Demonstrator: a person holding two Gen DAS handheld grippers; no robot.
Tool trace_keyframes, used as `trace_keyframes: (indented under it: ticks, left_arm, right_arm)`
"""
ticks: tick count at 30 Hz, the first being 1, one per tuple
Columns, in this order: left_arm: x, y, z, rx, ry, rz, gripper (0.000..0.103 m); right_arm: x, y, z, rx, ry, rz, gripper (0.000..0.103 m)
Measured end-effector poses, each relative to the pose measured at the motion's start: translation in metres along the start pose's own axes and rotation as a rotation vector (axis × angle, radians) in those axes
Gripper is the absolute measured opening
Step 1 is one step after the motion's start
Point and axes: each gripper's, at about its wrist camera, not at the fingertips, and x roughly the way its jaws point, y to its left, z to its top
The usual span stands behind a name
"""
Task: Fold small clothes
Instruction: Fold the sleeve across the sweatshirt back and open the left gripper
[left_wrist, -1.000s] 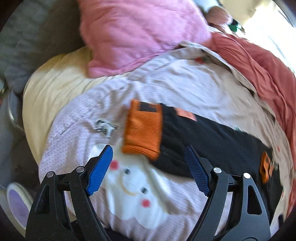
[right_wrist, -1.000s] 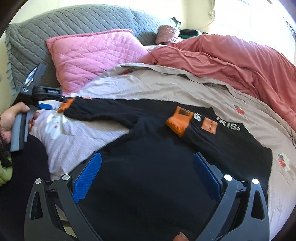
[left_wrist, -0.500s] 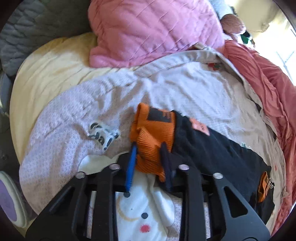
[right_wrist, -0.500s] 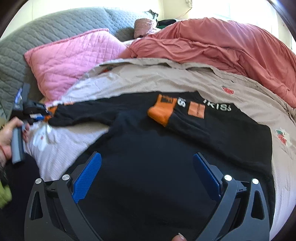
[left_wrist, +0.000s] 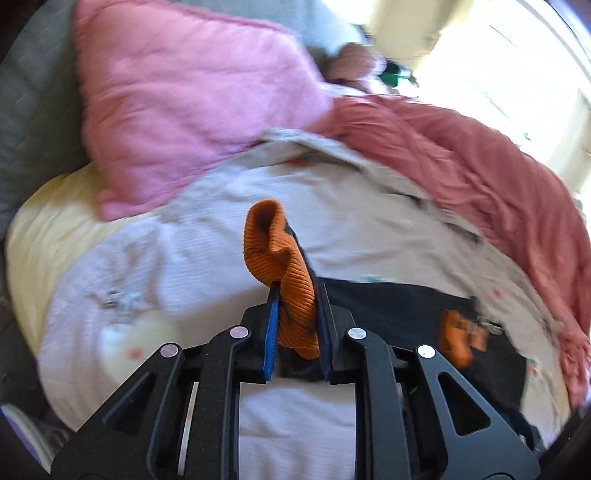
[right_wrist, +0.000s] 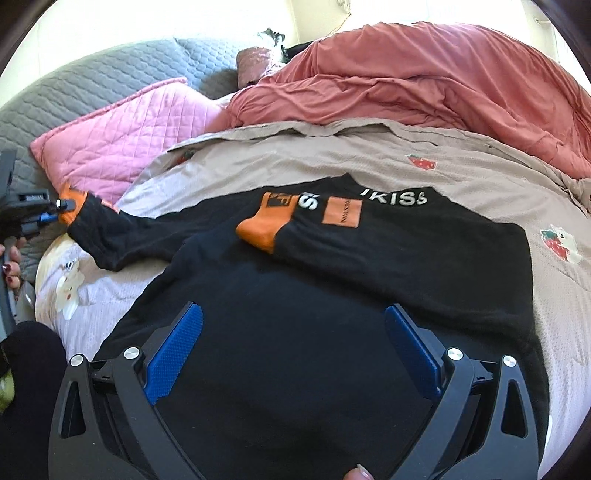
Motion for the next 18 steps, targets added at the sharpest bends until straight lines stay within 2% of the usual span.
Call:
trace_keyframes:
  ticks: [4,7,10,15,18]
  left_arm:
    - [0.001,-0.069,-0.001,0.106,0.009,-0.090,0.012]
    - [0.009,-0.114,-0.013,0.184,0.034,-0.140,0.011]
    - [0.033,-0.160,-0.036,0.248,0.114,-0.205,0.009]
    - [0.071,-0.200,-0.079,0.297,0.252,-0.272,0.009]
    - [0.077,-0.210,-0.101,0.329,0.303,-0.325,0.009]
  right_arm:
    - [-0.007,-0.021,0.009,0.020,-0.039,-0.010,0.098]
    - [-0.016,-0.045,0.018,0.054,-0.084,-0.061,0.098]
    - [-0.023,-0.073,0.021,0.138,-0.109,-0.086,0.098]
    - [-0.026,-0.111,0.019,0.258,-0.120,-0.120,0.098]
    - [-0.022,-0.120,0.017,0.294,-0.109,-0.124,0.098]
